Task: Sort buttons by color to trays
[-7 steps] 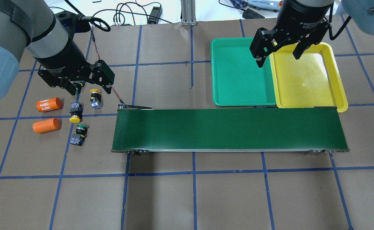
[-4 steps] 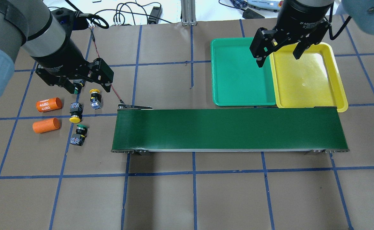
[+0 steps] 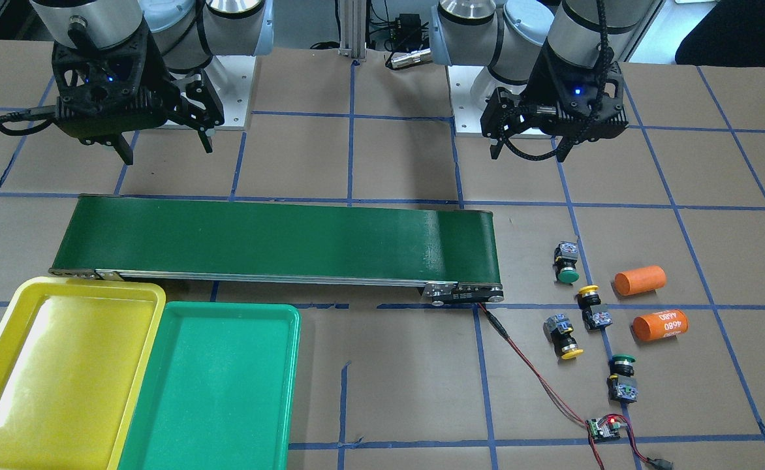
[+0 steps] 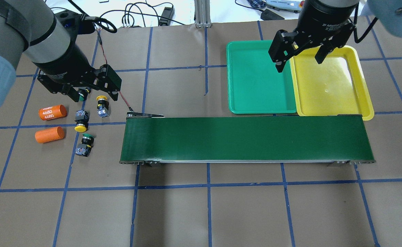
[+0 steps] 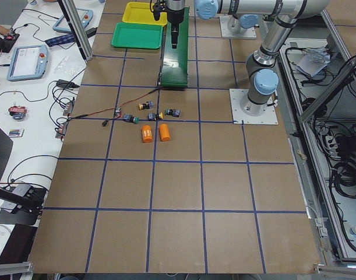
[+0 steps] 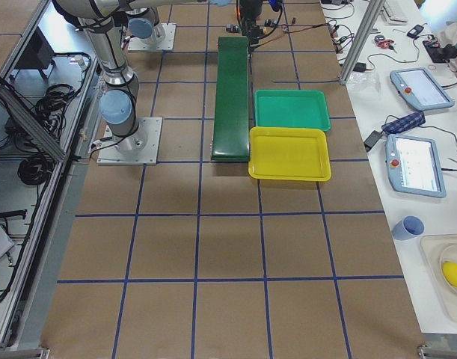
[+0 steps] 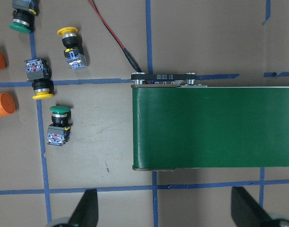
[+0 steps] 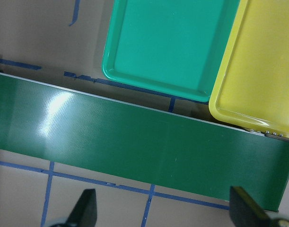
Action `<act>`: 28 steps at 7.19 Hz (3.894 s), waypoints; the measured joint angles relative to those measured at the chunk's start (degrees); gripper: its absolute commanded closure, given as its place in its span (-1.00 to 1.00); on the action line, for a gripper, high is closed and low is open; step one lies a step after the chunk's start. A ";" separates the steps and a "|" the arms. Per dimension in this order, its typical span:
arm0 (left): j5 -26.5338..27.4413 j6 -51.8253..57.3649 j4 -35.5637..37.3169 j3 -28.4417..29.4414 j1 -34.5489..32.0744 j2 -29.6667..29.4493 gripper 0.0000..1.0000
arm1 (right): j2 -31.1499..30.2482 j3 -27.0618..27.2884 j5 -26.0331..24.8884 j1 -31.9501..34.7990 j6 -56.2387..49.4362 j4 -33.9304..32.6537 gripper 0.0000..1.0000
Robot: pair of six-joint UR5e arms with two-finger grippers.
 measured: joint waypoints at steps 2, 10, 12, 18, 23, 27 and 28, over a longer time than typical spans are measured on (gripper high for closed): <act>-0.07 0.22 0.33 -0.42 0.14 -0.40 -1.00 | 0.00 -0.02 0.00 0.01 0.00 0.00 -1.00; -0.18 0.40 5.58 -2.34 2.66 -2.24 -1.00 | -0.09 0.00 0.00 0.07 0.00 -0.03 -1.00; -0.01 0.39 5.54 -2.33 2.92 -1.92 -1.00 | -0.09 0.00 0.00 0.07 0.00 -0.04 -1.00; -0.11 0.46 4.67 -1.86 3.05 -2.72 -1.00 | -0.06 0.00 0.00 0.13 0.00 -0.05 -1.00; -0.07 0.06 7.60 -1.58 3.83 -3.34 -1.00 | -0.09 0.00 0.01 0.16 0.00 -0.04 -1.00; 0.26 0.89 8.19 -3.86 5.00 -3.57 -1.00 | -0.09 0.00 0.04 0.16 0.00 -0.06 -1.00; 0.84 1.25 9.06 -4.73 8.25 -4.14 -1.00 | -0.09 0.00 0.02 0.16 0.00 -0.05 -1.00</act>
